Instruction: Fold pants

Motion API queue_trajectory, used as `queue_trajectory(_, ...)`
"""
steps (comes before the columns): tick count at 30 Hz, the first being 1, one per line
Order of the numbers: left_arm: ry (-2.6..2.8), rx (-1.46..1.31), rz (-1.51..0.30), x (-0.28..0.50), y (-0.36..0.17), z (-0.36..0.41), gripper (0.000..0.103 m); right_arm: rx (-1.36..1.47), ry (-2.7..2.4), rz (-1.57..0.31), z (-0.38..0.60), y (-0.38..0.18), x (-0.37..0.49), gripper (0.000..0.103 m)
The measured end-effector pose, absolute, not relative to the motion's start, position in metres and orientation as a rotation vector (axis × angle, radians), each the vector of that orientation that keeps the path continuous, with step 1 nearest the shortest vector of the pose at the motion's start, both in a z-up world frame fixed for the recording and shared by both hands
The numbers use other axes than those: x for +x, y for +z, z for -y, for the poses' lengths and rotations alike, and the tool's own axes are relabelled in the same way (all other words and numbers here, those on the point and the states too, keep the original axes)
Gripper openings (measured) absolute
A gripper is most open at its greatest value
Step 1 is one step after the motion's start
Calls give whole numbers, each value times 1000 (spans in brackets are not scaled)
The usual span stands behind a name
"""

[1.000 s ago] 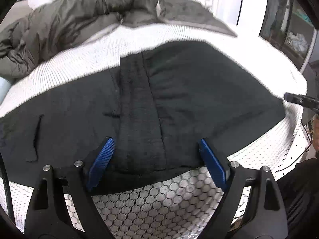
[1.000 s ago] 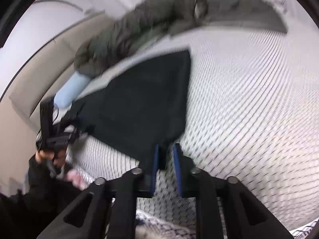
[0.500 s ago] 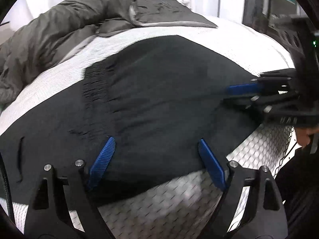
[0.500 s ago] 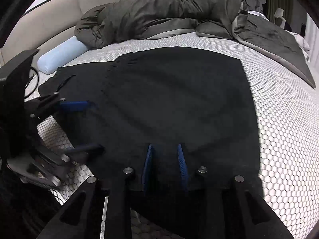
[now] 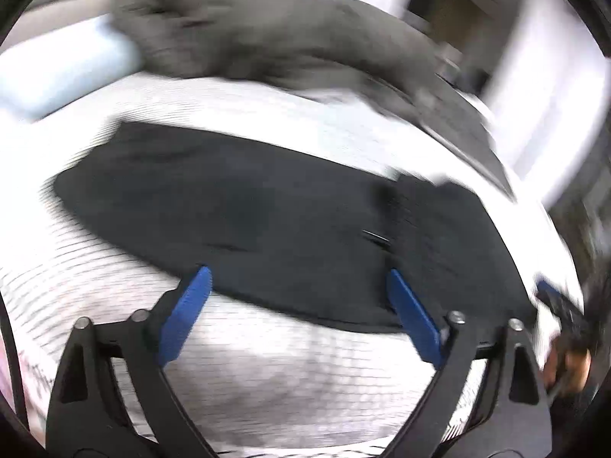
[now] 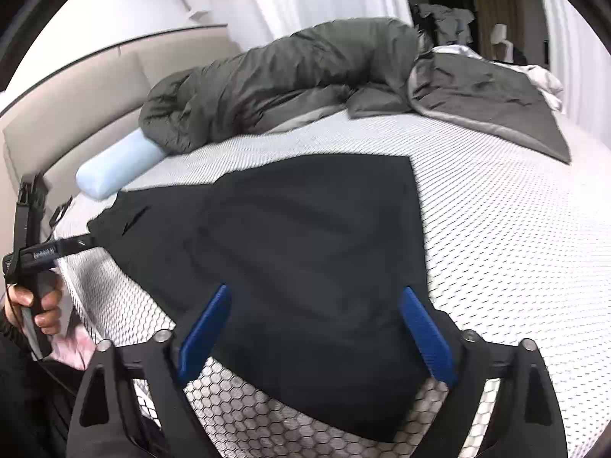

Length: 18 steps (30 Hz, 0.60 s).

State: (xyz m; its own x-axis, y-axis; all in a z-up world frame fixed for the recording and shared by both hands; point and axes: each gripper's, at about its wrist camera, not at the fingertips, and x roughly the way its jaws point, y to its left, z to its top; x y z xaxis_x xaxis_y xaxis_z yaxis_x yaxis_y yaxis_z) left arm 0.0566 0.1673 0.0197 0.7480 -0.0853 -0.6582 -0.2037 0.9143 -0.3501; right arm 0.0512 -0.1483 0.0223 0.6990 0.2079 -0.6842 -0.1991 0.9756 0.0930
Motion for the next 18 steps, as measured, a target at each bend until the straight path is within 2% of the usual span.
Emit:
queue_trajectory(1, 124, -486, -719, 53, 15, -189, 100, 21, 211, -759, 153, 24, 49, 97)
queue_trajectory(5, 216, -773, -729, 62, -21, -259, 100, 91, 188, -770, 169, 26, 48, 97)
queue_trajectory(8, 223, -904, -686, 75, -42, -291, 94, 113, 185, -765, 176, 28, 45, 97)
queue_trajectory(9, 246, -907, -650, 77, -38, -296, 87, 117, 184, -764, 178, 29, 45, 97)
queue_trajectory(10, 245, -900, -612, 81, -34, -298, 57, 120, 184, -764, 179, 29, 44, 97)
queue_trajectory(11, 239, -884, -584, 84, -29, -301, 20, 123, 185, -765, 180, 30, 43, 97)
queue_trajectory(12, 257, -860, -587, 88, -26, -302, 6, 123, 185, -766, 181, 29, 43, 97)
queue_trajectory(13, 268, -837, -587, 91, -22, -301, 1, 123, 185, -767, 181, 29, 44, 97)
queue_trajectory(18, 252, -676, -520, 85, 25, -260, 1, 126, 181, -767, 184, 29, 44, 97)
